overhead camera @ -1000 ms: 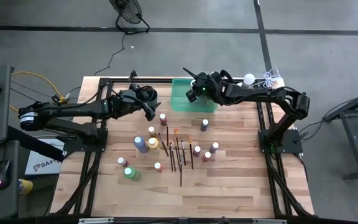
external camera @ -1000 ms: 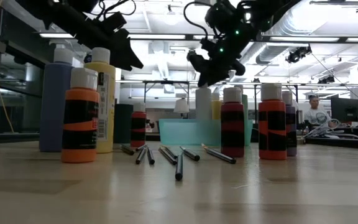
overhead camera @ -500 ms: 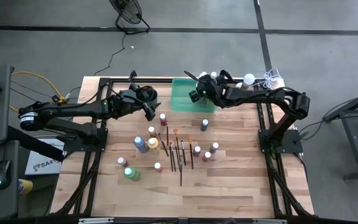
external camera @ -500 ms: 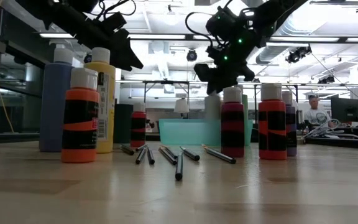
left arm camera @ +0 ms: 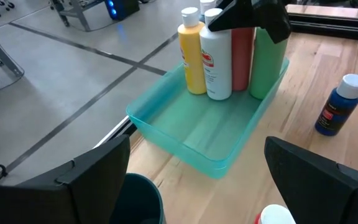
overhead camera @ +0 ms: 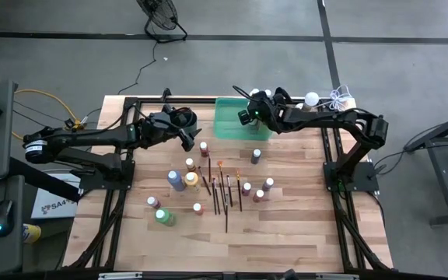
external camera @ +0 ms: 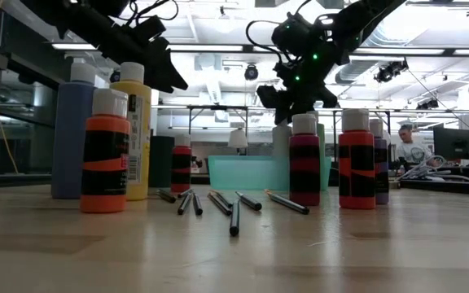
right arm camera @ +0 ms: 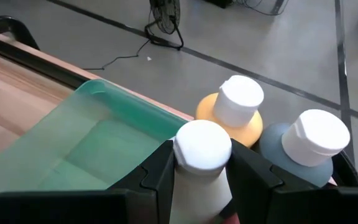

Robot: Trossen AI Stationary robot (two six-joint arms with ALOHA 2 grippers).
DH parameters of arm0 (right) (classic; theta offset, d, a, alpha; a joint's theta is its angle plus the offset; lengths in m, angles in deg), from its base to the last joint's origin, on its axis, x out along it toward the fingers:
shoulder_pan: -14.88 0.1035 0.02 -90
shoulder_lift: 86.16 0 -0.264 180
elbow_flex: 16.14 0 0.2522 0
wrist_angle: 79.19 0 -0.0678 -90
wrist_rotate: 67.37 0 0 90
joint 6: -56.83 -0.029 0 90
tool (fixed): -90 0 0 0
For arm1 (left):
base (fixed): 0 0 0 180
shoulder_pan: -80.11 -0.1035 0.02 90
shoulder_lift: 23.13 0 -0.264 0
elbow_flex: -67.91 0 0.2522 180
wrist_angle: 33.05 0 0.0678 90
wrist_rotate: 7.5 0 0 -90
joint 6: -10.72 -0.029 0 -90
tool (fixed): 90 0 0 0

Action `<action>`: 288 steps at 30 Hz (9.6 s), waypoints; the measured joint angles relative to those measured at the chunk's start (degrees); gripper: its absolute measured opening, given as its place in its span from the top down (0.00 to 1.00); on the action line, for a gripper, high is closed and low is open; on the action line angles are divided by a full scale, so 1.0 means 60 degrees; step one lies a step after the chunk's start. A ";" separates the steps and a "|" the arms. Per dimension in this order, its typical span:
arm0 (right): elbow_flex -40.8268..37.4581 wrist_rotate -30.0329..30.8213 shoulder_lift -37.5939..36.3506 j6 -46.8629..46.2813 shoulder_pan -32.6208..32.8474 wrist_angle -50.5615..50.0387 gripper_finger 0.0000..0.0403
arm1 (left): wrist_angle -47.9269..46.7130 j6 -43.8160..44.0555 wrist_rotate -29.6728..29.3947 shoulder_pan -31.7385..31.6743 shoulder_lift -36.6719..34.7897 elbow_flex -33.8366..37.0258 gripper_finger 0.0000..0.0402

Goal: Pick & Place Paint Supplies
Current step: Put the large white paint bottle into the green bin, then put the large green paint bottle into the green bin

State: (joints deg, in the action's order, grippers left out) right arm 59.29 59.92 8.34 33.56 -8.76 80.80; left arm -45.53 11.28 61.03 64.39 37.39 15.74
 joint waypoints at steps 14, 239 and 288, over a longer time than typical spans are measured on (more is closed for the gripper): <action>0.0025 0.0055 0.0000 -0.0410 -0.0080 -0.0265 0.45 | -0.0029 0.0035 0.0004 0.0000 0.0004 0.0000 0.09; 0.0015 0.2995 -0.4022 -0.2589 0.6961 -0.7771 0.42 | -0.4436 1.0957 -0.4698 1.1850 0.5054 -0.0820 0.48; 0.1793 -0.2841 -0.3966 0.4203 0.5632 -0.1974 0.42 | -0.2513 -0.0055 -0.1471 0.5653 0.0903 -0.2645 0.60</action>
State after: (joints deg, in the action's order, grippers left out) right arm 70.04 42.88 -15.46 58.77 25.03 68.95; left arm -60.61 10.95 52.20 98.30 42.81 -0.13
